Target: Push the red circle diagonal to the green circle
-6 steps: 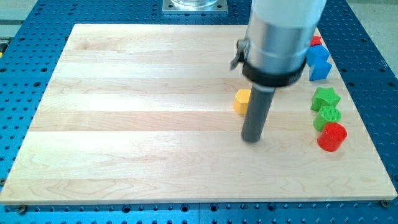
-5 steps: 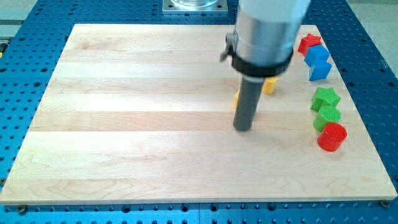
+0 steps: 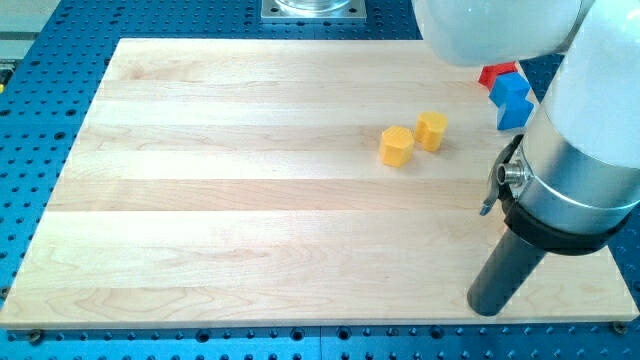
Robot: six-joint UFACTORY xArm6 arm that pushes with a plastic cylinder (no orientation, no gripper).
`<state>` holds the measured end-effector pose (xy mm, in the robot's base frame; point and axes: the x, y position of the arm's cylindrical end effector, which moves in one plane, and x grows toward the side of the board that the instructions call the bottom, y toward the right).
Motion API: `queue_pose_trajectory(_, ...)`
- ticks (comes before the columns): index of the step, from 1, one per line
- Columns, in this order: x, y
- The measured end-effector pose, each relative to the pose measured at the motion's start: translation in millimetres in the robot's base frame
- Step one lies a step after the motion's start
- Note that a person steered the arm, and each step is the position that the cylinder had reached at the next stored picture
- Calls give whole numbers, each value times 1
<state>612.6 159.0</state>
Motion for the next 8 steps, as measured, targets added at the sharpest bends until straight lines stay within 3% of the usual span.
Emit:
queue_pose_trajectory(2, 1, 0)
queue_pose_trajectory(4, -25, 111)
queue_pose_trajectory(6, -67, 120)
queue_pose_trajectory(8, -79, -11)
